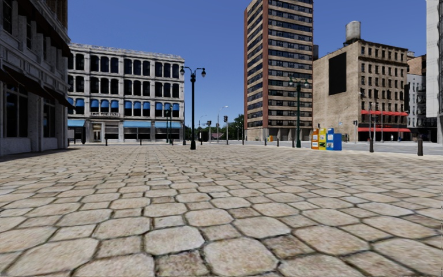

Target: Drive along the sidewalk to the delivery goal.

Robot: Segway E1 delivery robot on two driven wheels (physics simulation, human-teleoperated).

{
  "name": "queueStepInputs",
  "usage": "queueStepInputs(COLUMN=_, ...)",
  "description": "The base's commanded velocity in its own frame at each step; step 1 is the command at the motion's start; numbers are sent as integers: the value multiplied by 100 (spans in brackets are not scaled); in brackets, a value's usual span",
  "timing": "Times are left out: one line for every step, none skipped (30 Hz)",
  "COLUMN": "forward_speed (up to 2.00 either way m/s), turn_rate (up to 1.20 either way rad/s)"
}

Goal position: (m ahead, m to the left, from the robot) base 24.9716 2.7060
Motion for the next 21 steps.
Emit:
queueStepInputs(forward_speed=200, turn_rate=0)
queueStepInputs(forward_speed=200, turn_rate=0)
queueStepInputs(forward_speed=200, turn_rate=0)
queueStepInputs(forward_speed=200, turn_rate=0)
queueStepInputs(forward_speed=200, turn_rate=0)
queueStepInputs(forward_speed=200, turn_rate=0)
queueStepInputs(forward_speed=200, turn_rate=0)
queueStepInputs(forward_speed=200, turn_rate=0)
queueStepInputs(forward_speed=200, turn_rate=0)
queueStepInputs(forward_speed=200, turn_rate=0)
queueStepInputs(forward_speed=200, turn_rate=0)
queueStepInputs(forward_speed=200, turn_rate=0)
queueStepInputs(forward_speed=200, turn_rate=0)
queueStepInputs(forward_speed=200, turn_rate=0)
queueStepInputs(forward_speed=200, turn_rate=0)
queueStepInputs(forward_speed=200, turn_rate=0)
queueStepInputs(forward_speed=200, turn_rate=0)
queueStepInputs(forward_speed=200, turn_rate=0)
queueStepInputs(forward_speed=200, turn_rate=0)
queueStepInputs(forward_speed=200, turn_rate=0)
queueStepInputs(forward_speed=200, turn_rate=0)
